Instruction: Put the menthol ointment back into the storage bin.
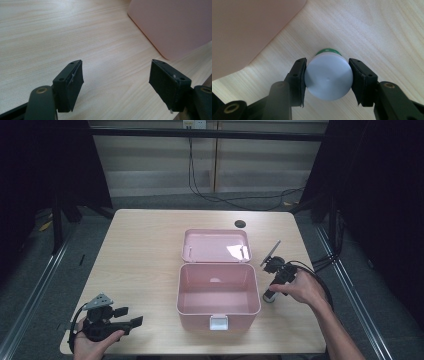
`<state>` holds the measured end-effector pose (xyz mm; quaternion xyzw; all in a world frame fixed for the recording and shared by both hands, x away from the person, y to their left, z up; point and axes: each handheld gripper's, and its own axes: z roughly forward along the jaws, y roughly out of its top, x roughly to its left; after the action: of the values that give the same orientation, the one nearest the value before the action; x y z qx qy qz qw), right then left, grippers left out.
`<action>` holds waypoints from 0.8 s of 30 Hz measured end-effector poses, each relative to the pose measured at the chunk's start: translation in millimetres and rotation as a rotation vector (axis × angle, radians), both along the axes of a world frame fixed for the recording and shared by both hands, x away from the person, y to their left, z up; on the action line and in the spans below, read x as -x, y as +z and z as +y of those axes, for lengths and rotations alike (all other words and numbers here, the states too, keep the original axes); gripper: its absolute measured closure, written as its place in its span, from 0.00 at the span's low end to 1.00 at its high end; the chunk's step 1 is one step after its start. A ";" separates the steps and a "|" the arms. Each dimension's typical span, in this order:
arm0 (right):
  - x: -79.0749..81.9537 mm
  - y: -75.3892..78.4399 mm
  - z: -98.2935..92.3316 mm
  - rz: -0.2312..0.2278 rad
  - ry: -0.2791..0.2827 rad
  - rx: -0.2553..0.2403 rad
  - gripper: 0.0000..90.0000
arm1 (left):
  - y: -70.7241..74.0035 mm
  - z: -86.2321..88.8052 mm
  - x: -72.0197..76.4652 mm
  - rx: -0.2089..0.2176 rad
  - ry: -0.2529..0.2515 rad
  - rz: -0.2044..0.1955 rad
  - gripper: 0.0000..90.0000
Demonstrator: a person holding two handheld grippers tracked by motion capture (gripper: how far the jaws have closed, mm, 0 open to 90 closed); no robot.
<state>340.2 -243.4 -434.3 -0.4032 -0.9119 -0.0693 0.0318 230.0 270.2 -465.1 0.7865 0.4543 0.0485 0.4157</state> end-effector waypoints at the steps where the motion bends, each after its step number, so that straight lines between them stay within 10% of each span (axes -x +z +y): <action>1: 0.7 1.1 0.0 -0.001 -0.003 -0.008 0.56 | -0.1 -0.1 0.0 0.001 0.001 0.001 0.30; 24: 4.8 27.8 1.3 -0.033 0.083 0.024 0.56 | 0.4 -0.3 -0.4 0.001 0.004 0.000 0.30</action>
<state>335.4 -242.0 -406.5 -0.3642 -0.9290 -0.0636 0.0145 230.3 269.9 -464.8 0.7855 0.4558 0.0489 0.4158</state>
